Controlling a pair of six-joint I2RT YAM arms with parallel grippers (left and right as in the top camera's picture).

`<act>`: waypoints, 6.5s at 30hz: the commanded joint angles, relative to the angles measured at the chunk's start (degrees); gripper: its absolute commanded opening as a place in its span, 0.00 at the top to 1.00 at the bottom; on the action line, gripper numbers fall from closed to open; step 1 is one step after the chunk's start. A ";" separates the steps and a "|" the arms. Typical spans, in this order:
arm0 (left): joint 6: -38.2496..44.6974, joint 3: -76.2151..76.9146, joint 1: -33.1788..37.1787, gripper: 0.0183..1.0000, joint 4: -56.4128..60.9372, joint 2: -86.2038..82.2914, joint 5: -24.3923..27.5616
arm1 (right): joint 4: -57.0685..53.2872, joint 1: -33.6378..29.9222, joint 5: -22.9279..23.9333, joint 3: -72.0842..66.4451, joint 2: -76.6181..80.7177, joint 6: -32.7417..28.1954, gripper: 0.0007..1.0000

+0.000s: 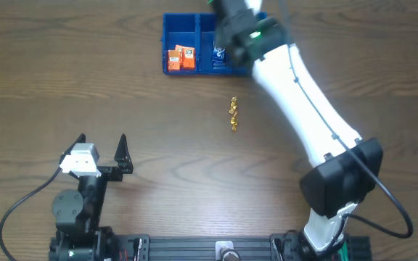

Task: Sort Candies Into Trays

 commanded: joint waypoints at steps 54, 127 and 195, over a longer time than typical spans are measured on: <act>-0.24 -1.60 0.17 0.00 -1.07 -0.42 1.16 | -18.78 4.07 -14.80 -16.33 -3.02 1.40 0.00; -0.24 -1.60 0.17 0.00 -1.07 -0.42 1.18 | 23.74 -6.25 -1.73 -17.44 3.85 -12.63 0.70; -0.24 -1.60 0.17 0.00 -1.07 -0.42 1.18 | 13.16 1.22 -11.54 -31.78 8.13 3.96 0.68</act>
